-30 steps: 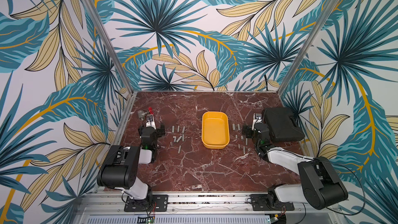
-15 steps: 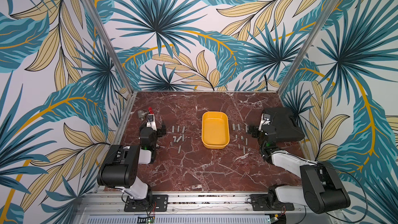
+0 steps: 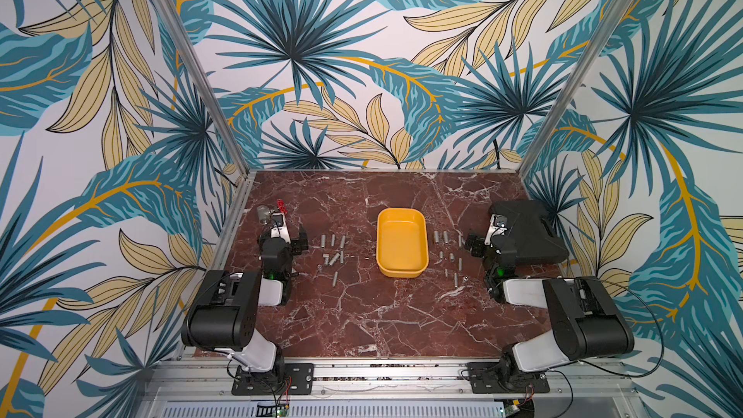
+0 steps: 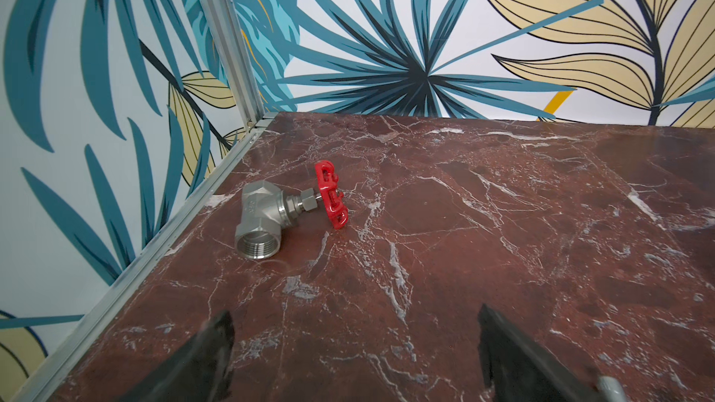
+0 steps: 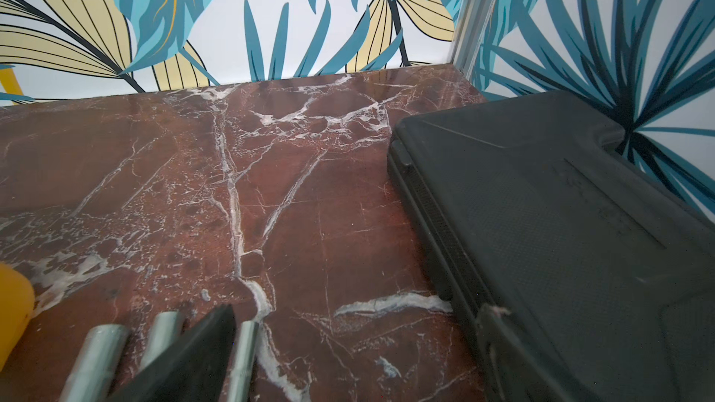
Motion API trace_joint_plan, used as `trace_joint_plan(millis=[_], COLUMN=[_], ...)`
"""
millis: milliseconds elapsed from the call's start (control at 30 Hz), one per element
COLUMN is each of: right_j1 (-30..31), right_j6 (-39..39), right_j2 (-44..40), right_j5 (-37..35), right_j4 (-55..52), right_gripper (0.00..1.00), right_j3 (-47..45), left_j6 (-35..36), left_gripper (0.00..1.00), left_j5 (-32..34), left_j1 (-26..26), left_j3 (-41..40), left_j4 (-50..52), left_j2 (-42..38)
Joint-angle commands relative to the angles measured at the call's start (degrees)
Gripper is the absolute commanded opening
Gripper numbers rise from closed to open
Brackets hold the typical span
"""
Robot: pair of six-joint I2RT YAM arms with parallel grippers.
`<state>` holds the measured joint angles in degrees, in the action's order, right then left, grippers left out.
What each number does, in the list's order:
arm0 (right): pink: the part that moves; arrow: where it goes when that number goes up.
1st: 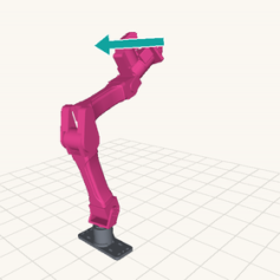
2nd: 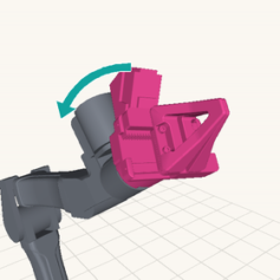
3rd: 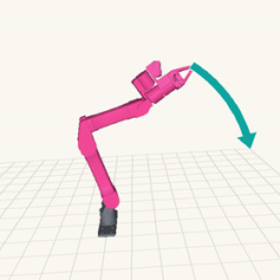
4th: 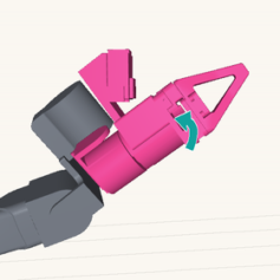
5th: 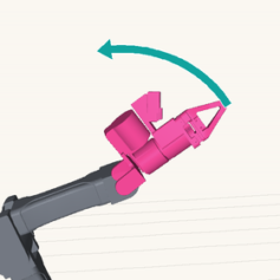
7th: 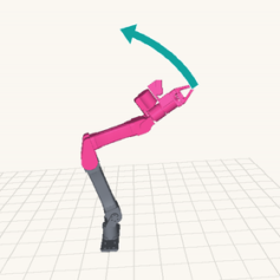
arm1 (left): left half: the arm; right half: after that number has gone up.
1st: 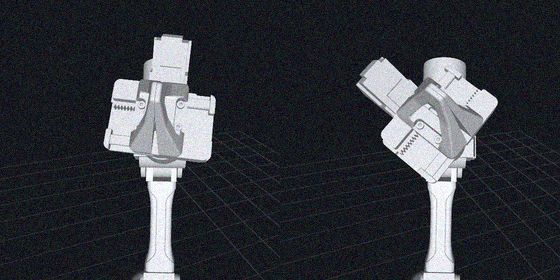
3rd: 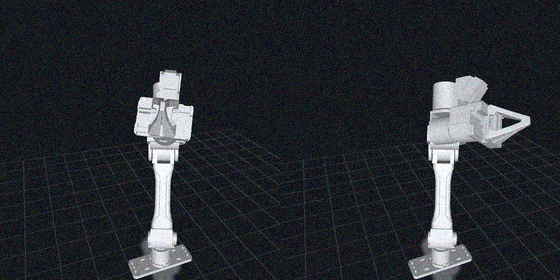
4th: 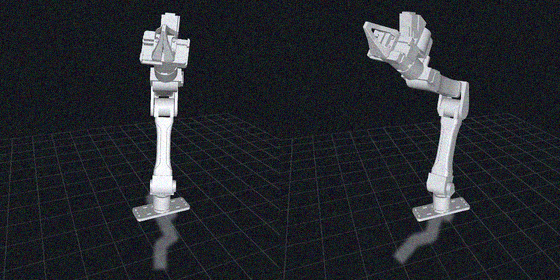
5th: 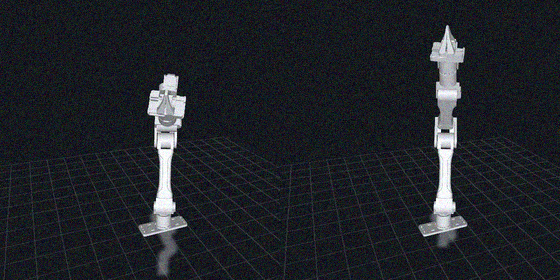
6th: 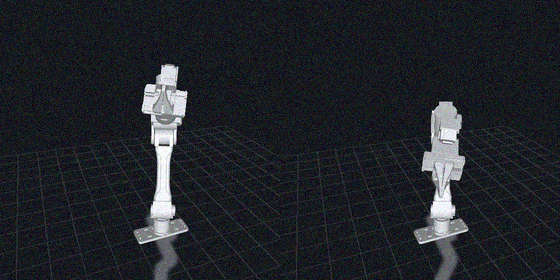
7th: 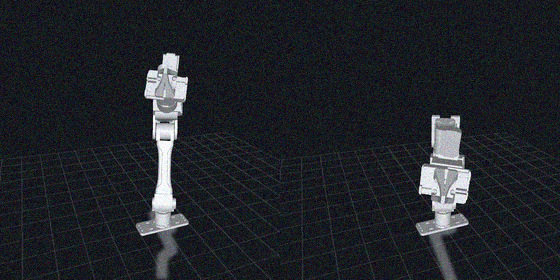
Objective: Take out the socket from the storage box
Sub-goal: Reset both arms
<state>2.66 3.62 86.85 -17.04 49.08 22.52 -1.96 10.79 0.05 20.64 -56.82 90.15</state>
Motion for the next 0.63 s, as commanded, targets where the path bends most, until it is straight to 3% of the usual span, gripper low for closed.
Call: trace_joint_plan(millis=[0,600], right_j1=[-0.1,-0.1], right_j6=[0.1,0.2], right_j2=[-0.8,-0.9], right_j5=[0.7,0.7], right_j4=[0.3,0.2], right_gripper=[1.00,1.00], right_j3=[0.3,0.4], left_j6=[-0.4,-0.1], left_gripper=[1.00,1.00], left_j5=[1.0,0.4], left_j1=[-0.3,-0.3], left_j3=[-0.3,0.0], left_j4=[-1.5,-0.9], left_j2=[0.0,0.0])
